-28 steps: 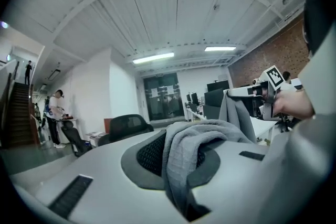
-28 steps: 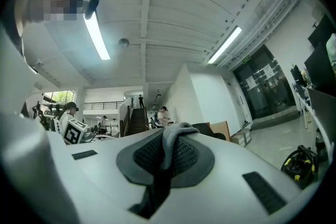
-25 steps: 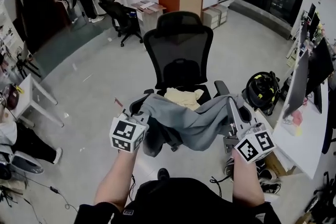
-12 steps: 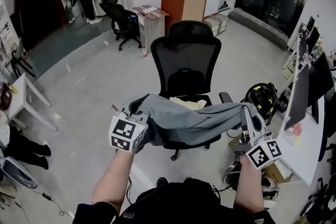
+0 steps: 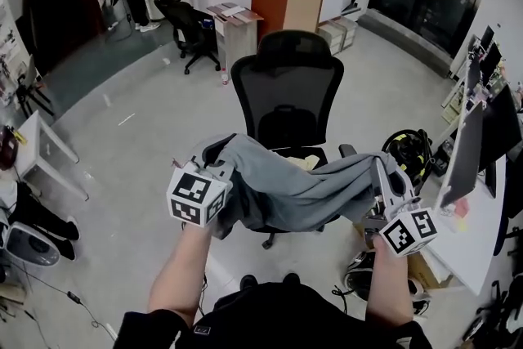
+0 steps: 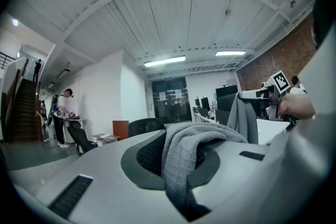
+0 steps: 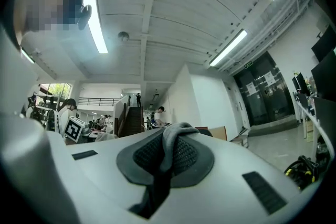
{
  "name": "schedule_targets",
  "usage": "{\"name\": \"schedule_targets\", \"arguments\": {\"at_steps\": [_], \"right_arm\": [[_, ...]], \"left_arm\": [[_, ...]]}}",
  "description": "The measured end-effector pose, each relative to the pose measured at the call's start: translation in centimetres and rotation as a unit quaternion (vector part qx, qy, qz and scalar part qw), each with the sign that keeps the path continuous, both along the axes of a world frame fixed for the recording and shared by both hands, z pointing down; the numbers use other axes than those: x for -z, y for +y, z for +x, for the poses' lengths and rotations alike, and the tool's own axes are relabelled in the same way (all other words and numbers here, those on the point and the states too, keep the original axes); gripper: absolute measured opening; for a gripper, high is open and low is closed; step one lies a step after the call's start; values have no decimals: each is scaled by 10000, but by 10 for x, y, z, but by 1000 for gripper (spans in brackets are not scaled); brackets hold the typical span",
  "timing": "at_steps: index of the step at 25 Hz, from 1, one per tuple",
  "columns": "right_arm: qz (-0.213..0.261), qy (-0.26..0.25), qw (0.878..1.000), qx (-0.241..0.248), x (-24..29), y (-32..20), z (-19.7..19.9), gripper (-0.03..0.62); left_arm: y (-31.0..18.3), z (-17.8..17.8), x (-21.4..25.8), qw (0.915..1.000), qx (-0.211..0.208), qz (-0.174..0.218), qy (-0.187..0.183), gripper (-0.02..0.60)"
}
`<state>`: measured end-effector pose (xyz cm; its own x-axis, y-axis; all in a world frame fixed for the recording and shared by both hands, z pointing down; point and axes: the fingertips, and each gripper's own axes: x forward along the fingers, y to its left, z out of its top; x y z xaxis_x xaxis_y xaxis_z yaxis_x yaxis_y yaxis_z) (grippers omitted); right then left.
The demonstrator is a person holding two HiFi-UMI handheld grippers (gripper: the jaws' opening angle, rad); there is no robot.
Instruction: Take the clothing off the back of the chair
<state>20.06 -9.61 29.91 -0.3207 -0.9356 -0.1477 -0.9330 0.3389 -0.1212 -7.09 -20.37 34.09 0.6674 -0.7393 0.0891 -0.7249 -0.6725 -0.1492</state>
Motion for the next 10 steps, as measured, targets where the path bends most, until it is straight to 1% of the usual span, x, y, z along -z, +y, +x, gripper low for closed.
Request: {"name": "schedule_targets", "arguments": {"at_steps": [3, 6, 10], "right_arm": [[-32, -94, 9999, 37, -5, -3, -3, 21], [-52, -312, 9995, -32, -8, -2, 8, 21], [-10, -346, 9994, -95, -8, 2, 19, 21]], "left_arm": [[-1, 8, -16, 9998, -28, -181, -97, 15], [-6, 3, -34, 9991, 61, -392, -178, 17], [-10, -5, -50, 9982, 145, -531, -250, 17]]}}
